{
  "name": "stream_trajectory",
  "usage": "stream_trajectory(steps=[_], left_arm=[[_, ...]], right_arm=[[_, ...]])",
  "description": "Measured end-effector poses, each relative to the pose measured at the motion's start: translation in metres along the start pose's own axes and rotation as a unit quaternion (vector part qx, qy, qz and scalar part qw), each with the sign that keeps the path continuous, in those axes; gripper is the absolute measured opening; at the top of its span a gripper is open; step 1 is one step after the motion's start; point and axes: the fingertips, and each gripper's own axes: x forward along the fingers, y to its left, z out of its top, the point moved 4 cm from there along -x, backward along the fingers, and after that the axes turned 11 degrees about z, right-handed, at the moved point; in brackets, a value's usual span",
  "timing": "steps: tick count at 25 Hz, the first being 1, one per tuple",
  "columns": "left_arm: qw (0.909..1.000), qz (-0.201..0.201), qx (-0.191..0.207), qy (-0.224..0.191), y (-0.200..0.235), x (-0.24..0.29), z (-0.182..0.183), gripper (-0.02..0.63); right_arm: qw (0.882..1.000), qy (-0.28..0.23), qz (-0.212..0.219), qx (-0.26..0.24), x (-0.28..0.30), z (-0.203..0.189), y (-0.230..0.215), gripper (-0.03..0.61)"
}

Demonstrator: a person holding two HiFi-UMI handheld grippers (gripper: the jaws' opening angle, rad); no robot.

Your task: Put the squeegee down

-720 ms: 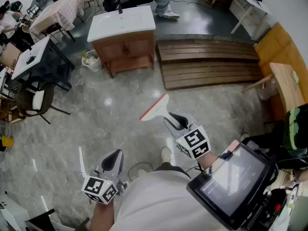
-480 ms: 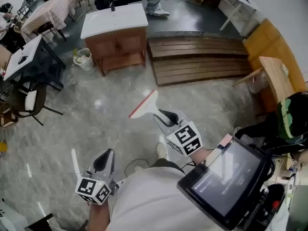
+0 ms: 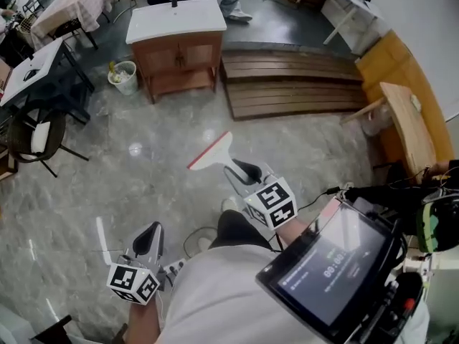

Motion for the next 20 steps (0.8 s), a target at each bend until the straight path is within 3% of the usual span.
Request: stream_trajectory(steps=[9, 20], left_arm=[[0.9992, 0.032, -0.021, -0.015, 0.061, 0.037, 0.032, 0.008], [0.9972, 0.074, -0.010, 0.006, 0.134, 0.181, 0.149, 0.008]], right_arm=[[0.999, 0.004, 0.031, -0.027, 0.088, 0.051, -0.026, 0.098], [0.999, -0.010, 0.049, -0.009, 0.223, 0.135, -0.174, 0.098]])
